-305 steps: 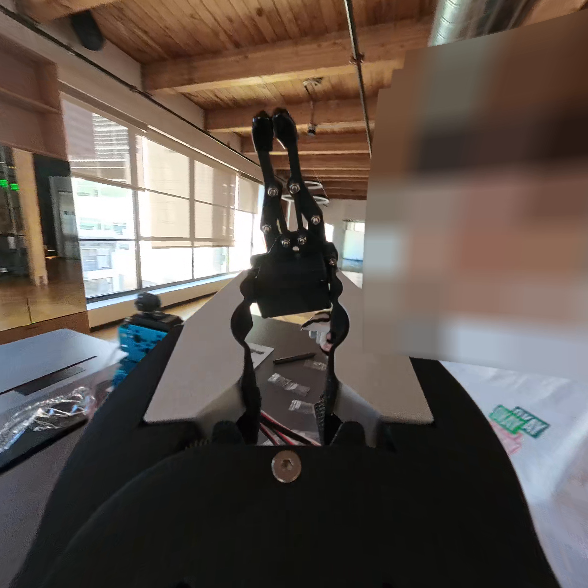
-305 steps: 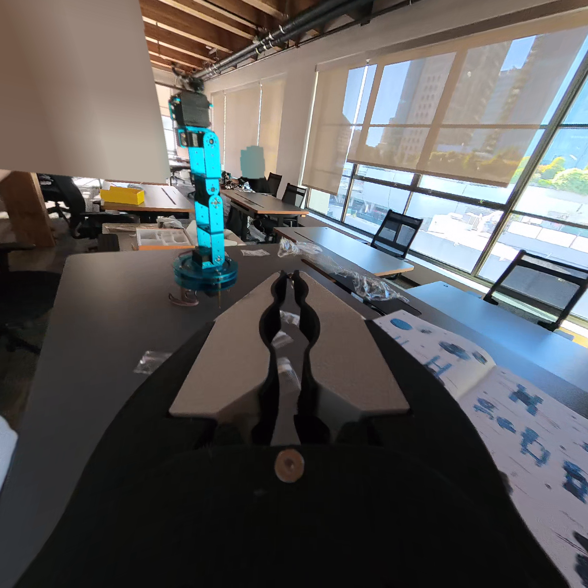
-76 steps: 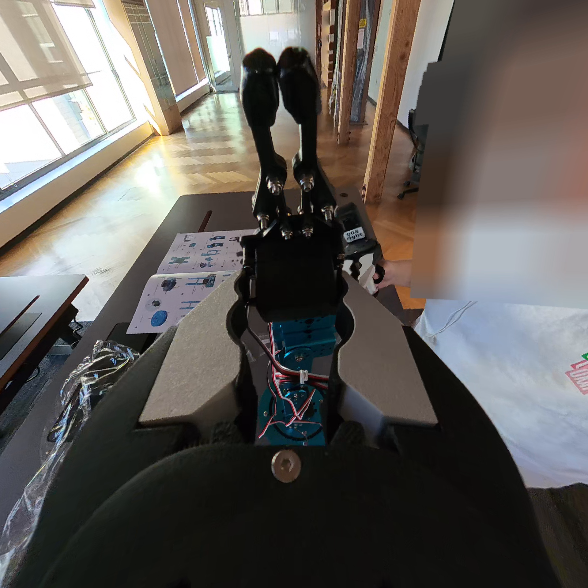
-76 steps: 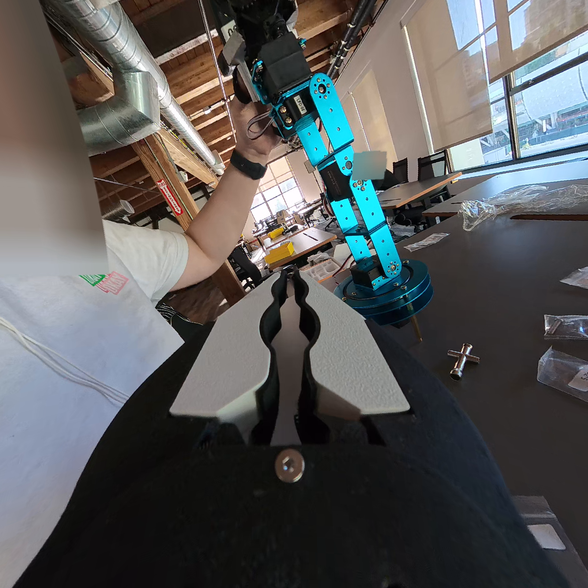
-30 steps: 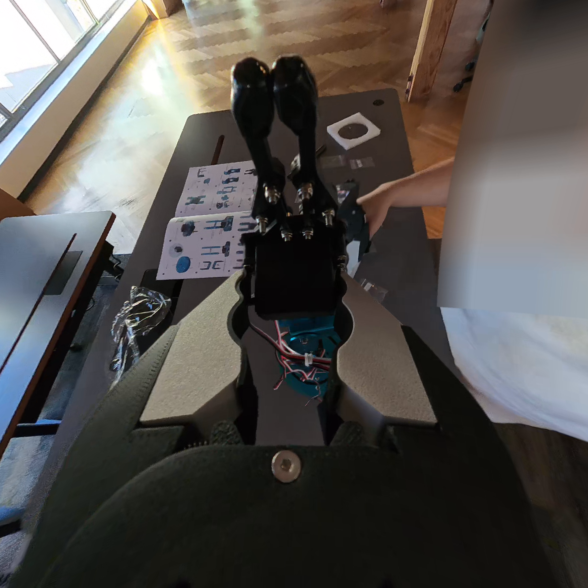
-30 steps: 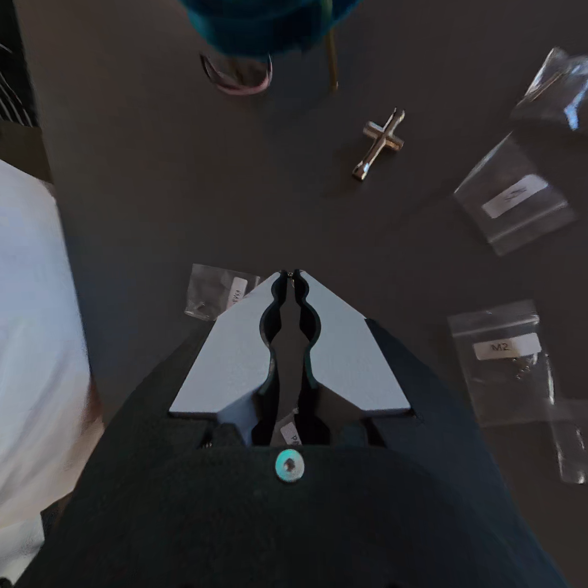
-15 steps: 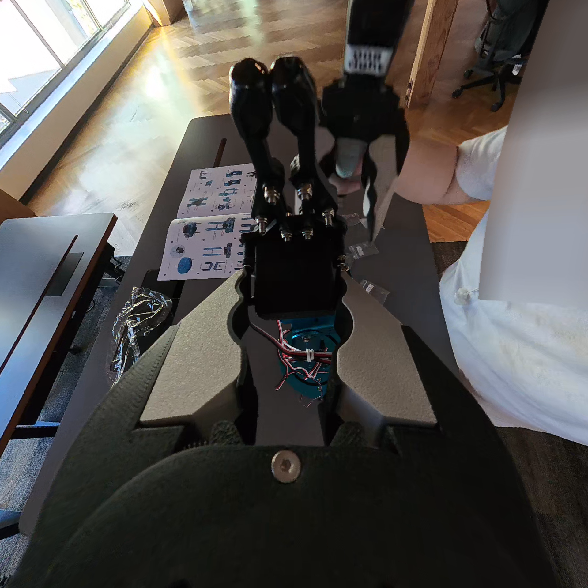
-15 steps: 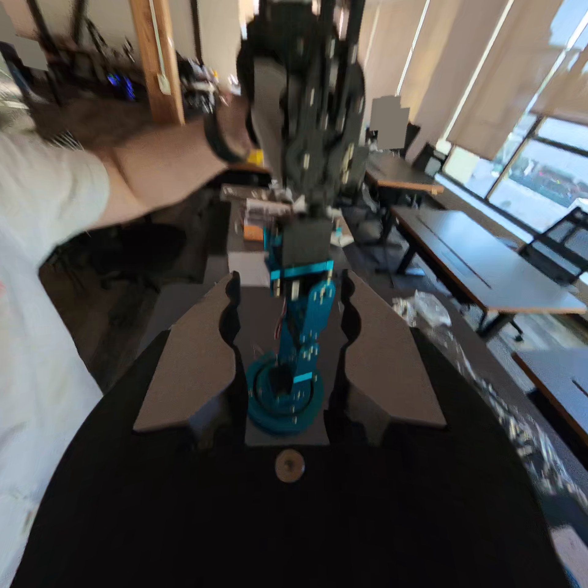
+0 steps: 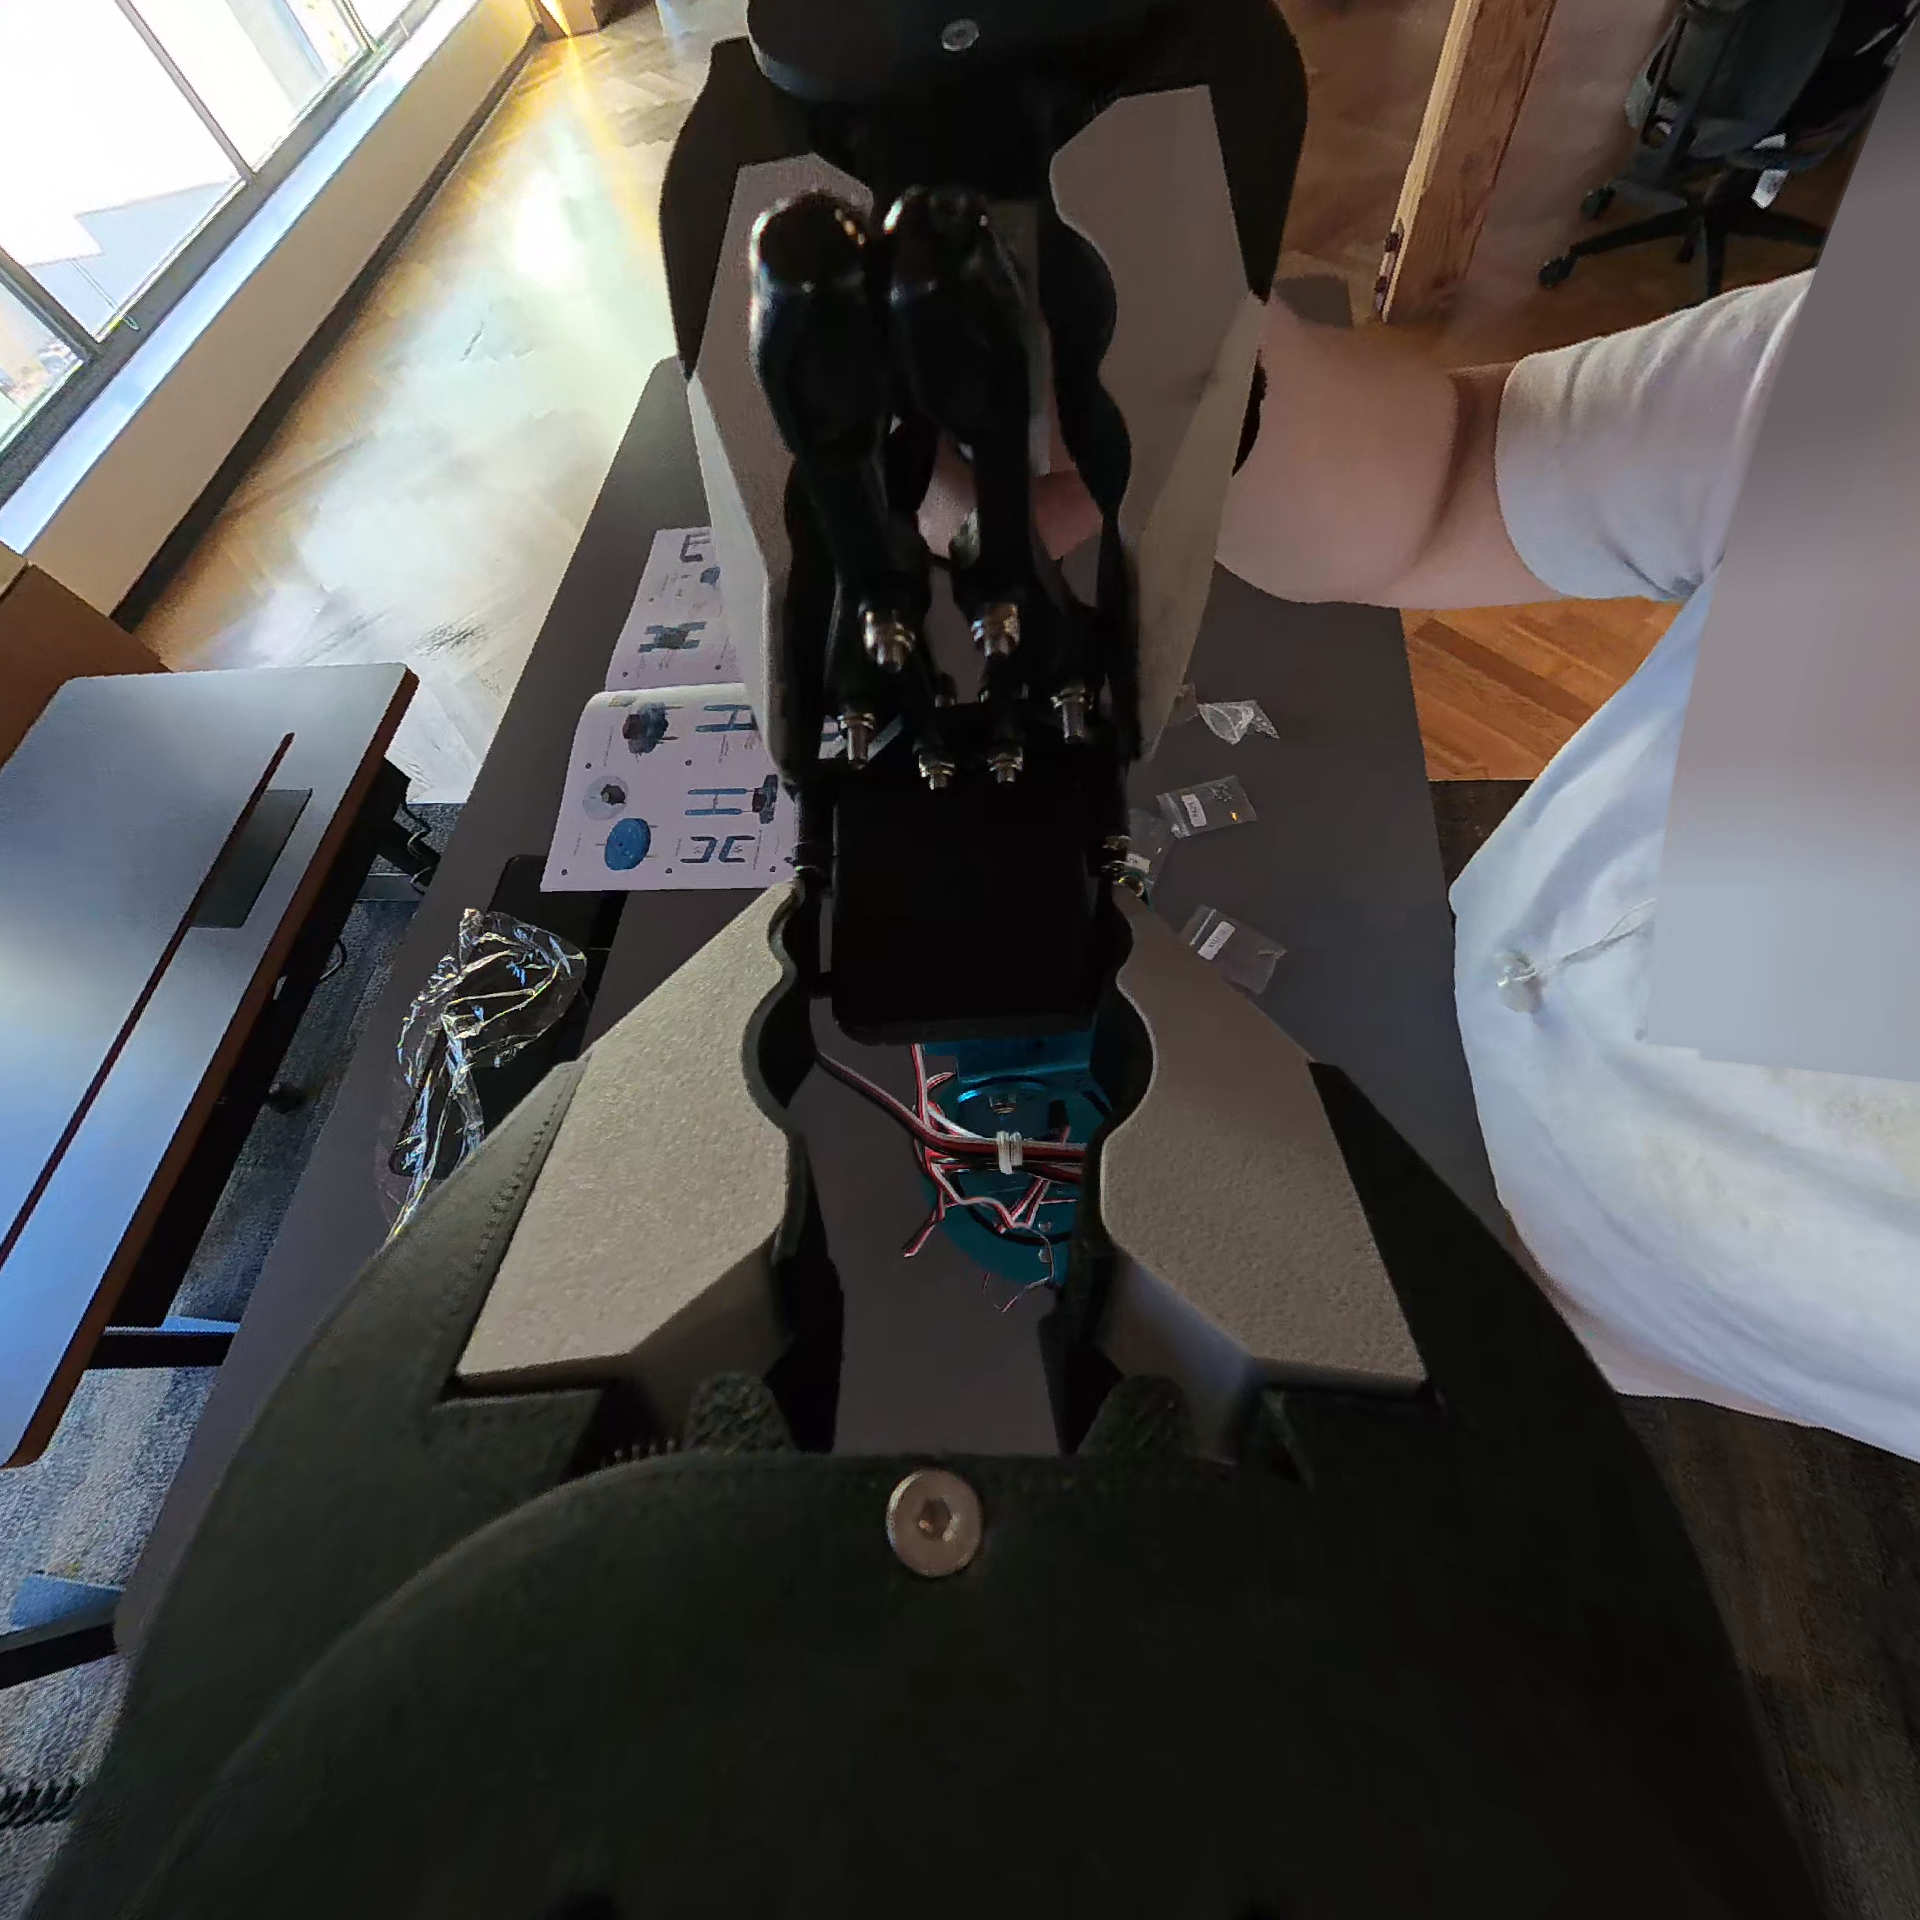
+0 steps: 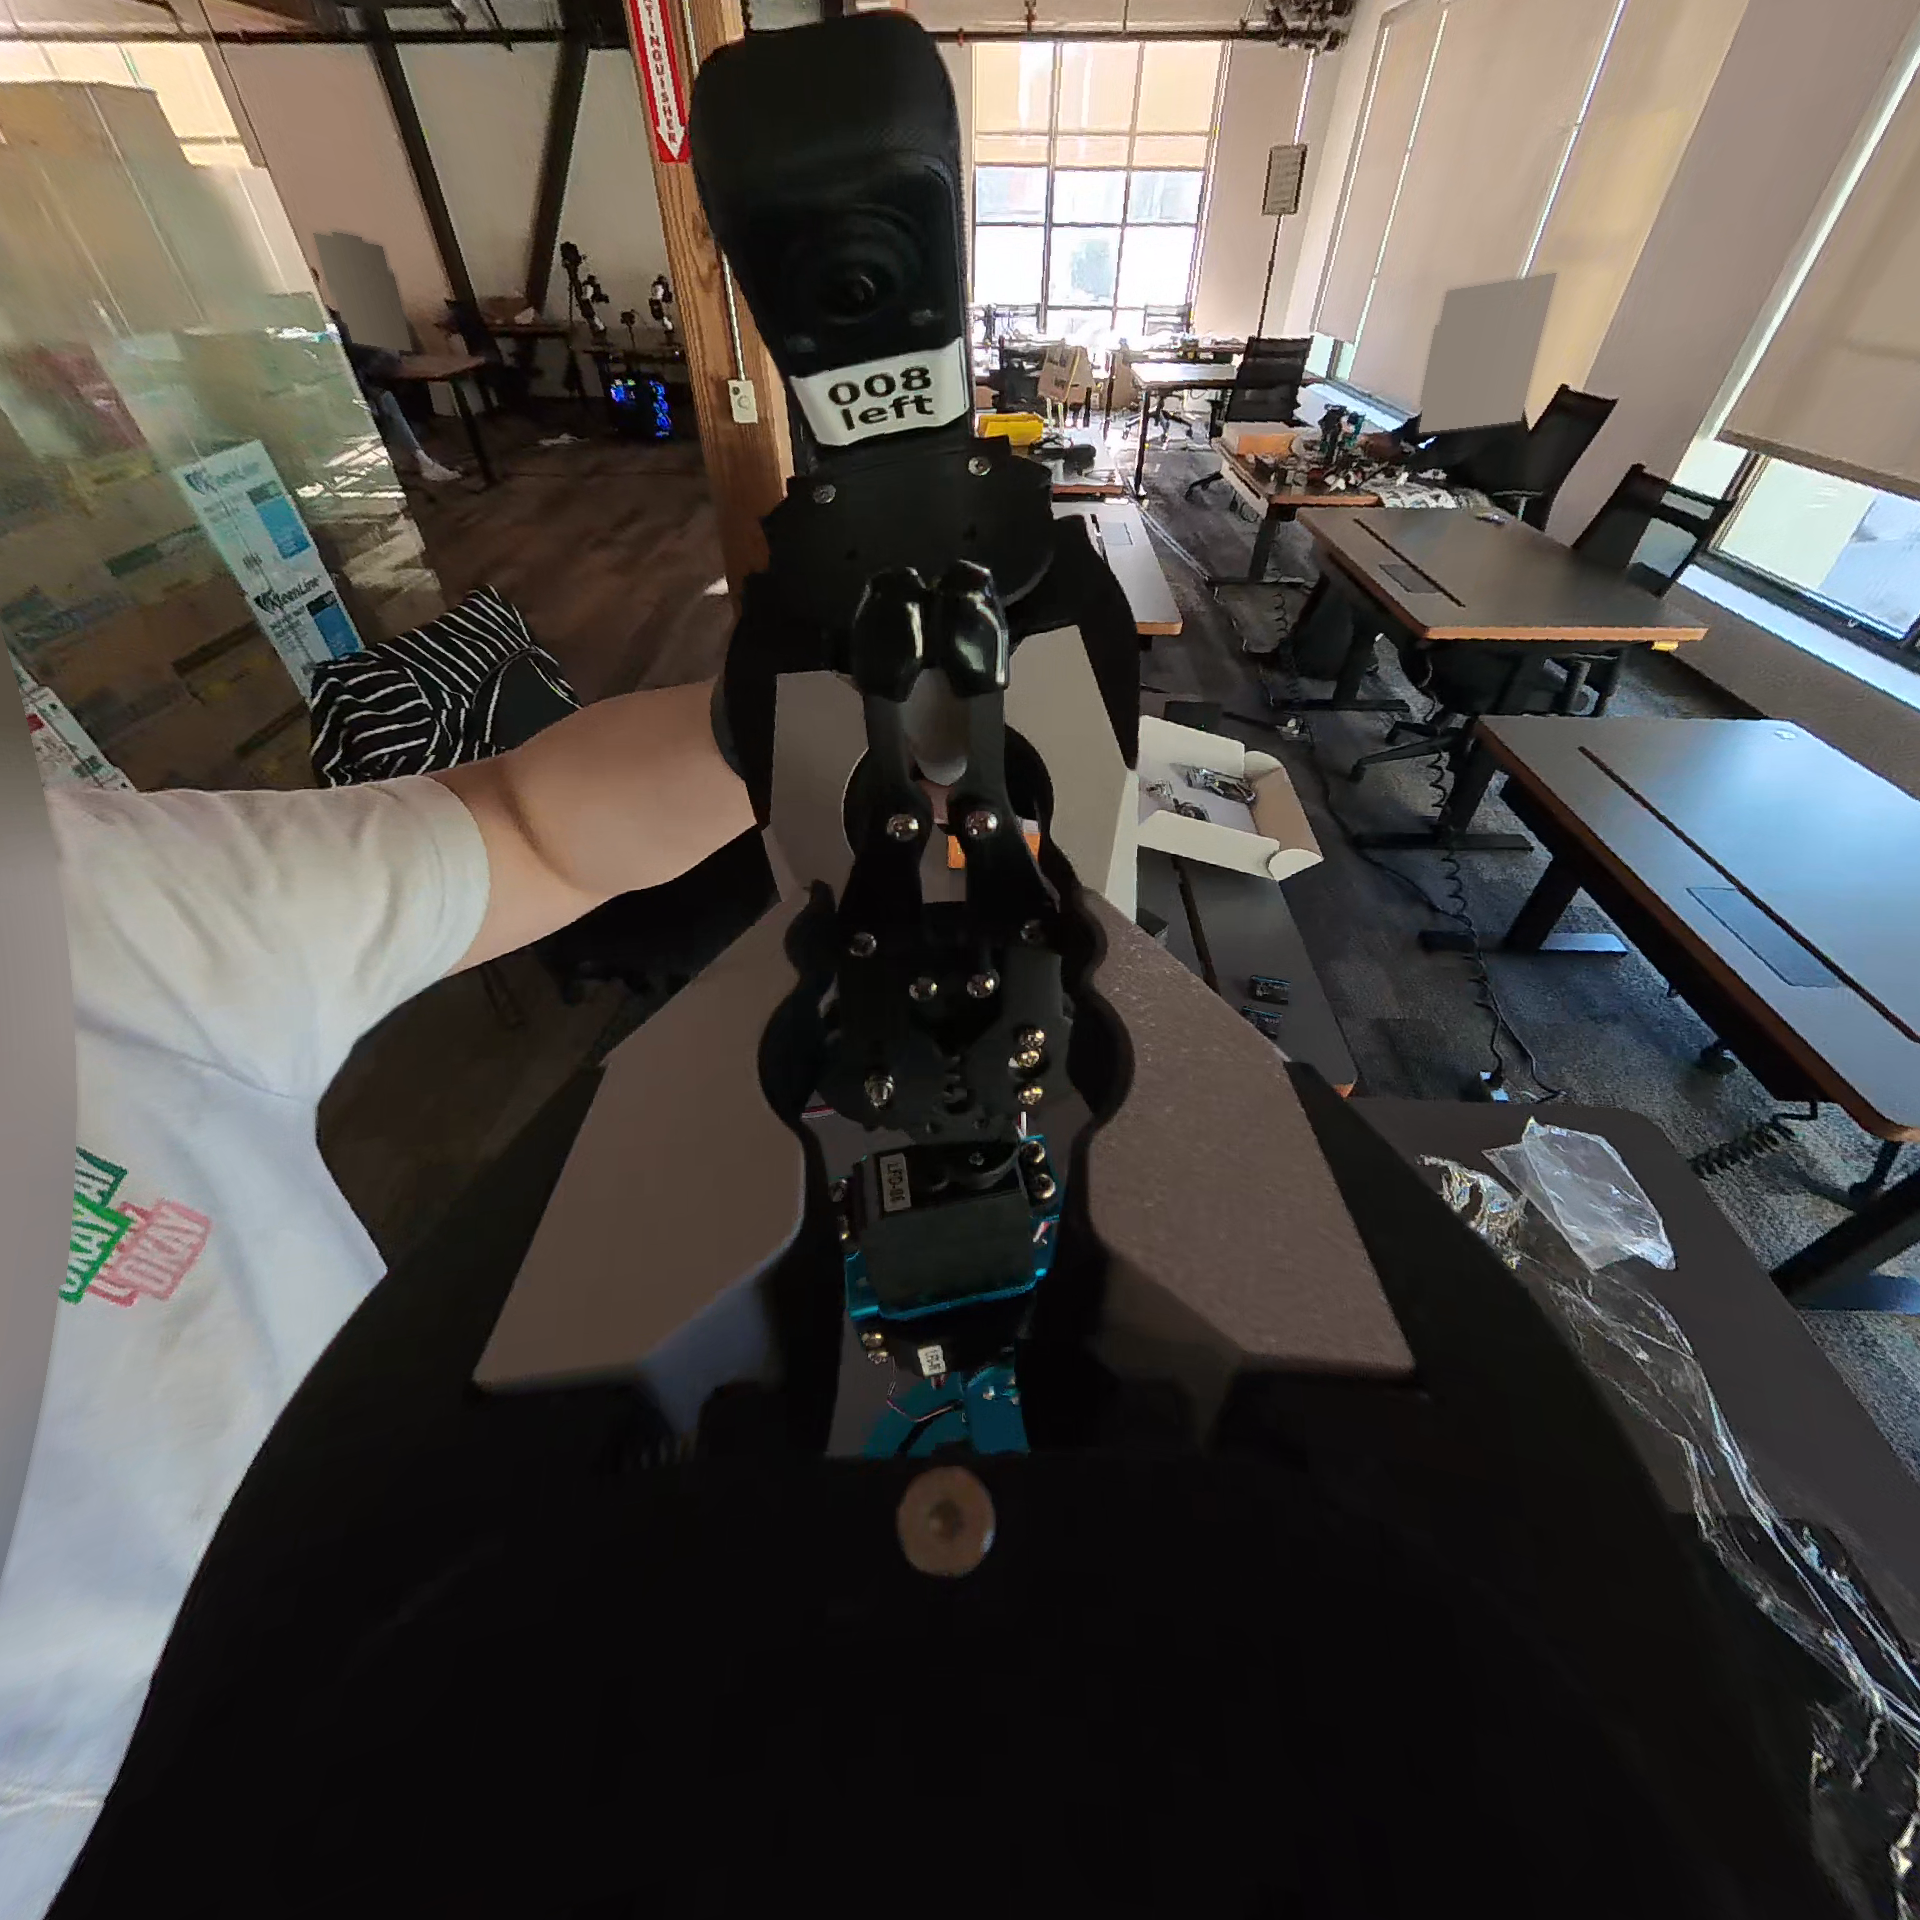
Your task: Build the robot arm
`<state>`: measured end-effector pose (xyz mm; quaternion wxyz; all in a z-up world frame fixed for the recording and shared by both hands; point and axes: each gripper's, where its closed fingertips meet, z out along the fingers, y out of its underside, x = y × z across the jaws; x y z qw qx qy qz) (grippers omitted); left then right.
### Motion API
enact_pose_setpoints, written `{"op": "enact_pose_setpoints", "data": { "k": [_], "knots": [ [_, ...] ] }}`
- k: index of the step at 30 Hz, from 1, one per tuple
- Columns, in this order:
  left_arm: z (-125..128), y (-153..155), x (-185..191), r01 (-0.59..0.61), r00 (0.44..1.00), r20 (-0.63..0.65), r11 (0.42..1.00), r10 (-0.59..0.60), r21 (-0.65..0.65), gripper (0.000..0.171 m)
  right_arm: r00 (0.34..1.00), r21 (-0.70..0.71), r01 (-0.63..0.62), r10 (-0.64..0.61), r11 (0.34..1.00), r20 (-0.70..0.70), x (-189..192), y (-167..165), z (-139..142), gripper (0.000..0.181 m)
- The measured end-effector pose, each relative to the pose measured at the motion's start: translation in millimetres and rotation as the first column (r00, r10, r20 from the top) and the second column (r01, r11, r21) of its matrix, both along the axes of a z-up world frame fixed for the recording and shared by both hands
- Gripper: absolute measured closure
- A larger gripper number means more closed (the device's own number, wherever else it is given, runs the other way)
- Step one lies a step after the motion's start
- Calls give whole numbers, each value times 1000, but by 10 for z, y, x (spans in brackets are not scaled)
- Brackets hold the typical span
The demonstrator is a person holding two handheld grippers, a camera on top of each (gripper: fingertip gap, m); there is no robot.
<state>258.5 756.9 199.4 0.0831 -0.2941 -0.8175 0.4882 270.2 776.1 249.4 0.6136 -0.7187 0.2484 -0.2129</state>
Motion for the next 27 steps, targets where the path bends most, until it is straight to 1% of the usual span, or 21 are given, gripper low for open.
{"op": "enact_pose_setpoints", "data": {
  "k": [4,7,10,15,18,21,24,27],
  "knots": [
    [68,22,22,-21,999,38,1000,20,12,121,1000,26,-21,20,999,15,2,14,70,139],
    [21,41,60,-38,997,63,997,34,64,120,999,55,-35,34,998,13,25,8,22,139],
    [10,33,68,-41,997,66,996,36,84,120,999,85,-40,38,996,23,30,-11,22,139],
    [9,27,83,-50,994,98,995,41,88,120,998,67,-46,43,997,50,30,-15,22,139],
    [3,34,90,-53,993,107,995,43,89,120,998,71,-53,51,996,37,37,-5,20,139],
    [-2,39,92,-42,993,118,994,30,100,120,999,84,-35,31,996,40,40,-2,24,139],
    [-1,45,79,-13,990,138,992,-5,123,120,996,99,0,-9,995,93,16,-5,32,139],
    [7,43,60,8,986,166,990,-31,138,120,991,96,6,-19,995,134,-19,-20,34,139]
  ]
}}
